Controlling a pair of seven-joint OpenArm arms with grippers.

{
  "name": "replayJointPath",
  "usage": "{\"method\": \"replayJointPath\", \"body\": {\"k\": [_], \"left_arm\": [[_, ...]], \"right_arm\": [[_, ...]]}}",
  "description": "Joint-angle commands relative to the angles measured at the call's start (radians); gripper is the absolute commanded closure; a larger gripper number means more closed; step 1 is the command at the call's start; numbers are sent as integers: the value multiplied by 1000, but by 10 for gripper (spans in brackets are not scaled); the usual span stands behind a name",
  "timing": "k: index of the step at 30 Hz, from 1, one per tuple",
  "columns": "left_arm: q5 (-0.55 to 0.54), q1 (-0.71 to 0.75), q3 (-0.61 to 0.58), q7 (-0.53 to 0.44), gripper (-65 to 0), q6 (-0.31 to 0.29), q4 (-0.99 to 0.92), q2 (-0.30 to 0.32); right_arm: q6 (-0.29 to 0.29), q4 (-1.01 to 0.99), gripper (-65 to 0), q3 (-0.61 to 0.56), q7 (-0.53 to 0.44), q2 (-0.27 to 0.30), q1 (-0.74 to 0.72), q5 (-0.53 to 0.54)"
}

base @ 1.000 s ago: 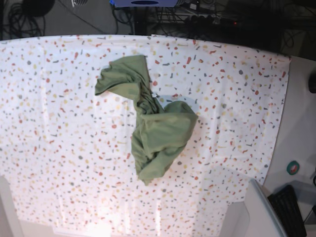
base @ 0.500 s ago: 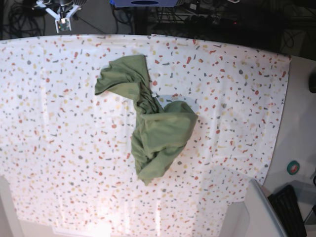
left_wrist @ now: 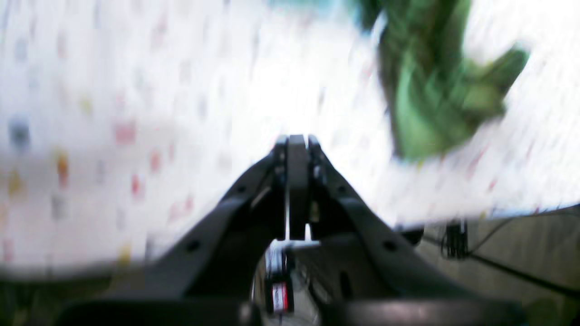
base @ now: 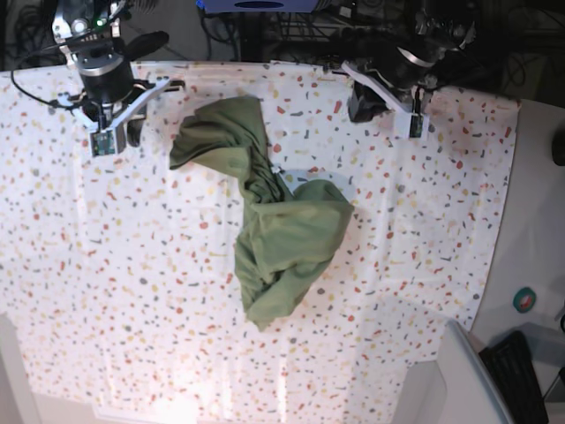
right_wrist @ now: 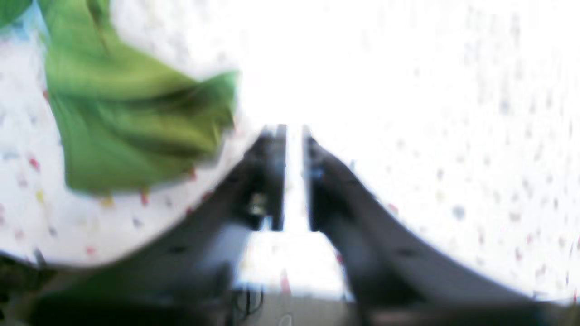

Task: Layout the t-shirt on the table in an organized manner, then fold the t-shirt properly
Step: 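Lower both grippers and grasp the crumpled green t-shirt at two edges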

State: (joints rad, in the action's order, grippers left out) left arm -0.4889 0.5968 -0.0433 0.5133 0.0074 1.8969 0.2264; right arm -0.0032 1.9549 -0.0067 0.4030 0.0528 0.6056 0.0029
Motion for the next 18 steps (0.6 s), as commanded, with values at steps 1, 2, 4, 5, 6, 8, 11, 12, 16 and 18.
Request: {"method": "replayJointPath", "body": {"k": [1, 2, 4, 5, 6, 8, 11, 12, 16, 18], "left_arm": [[-8, -18, 0, -12, 0, -1, 17, 0], [-8, -45, -5, -12, 0, 1, 17, -8], [-8, -85, 1, -11, 0, 1, 16, -34], [-8, -97, 1, -11, -66, 1, 16, -43], [-8, -110, 1, -11, -179, 1, 16, -48], [-8, -143, -4, -11, -342, 1, 5, -55], [-8, -203, -8, -11, -387, 1, -46, -104], [-8, -223, -8, -11, -377, 1, -72, -124], [-9, -283, -4, -11, -352, 1, -193, -190], [-9, -309, -2, -11, -352, 1, -244, -229]], "right_arm": [[-1, 13, -222, 1, -20, 5, -2, -1], [-1, 10, -291, 1, -20, 5, -9, -1], [1, -1, -350, 0, -20, 9, -22, -1], [2, -5, -345, 0, -20, 11, -28, -1], [21, -15, -339, 0, -20, 12, -34, -1], [84, -33, -339, 4, -20, 12, -40, -1], [144, -58, -333, 9, -20, 8, -60, -1], [147, -62, -333, 7, -22, 8, -62, -1], [150, -65, -333, 4, -26, 8, -63, -1], [150, -67, -333, 6, -26, 12, -72, -1]]}}
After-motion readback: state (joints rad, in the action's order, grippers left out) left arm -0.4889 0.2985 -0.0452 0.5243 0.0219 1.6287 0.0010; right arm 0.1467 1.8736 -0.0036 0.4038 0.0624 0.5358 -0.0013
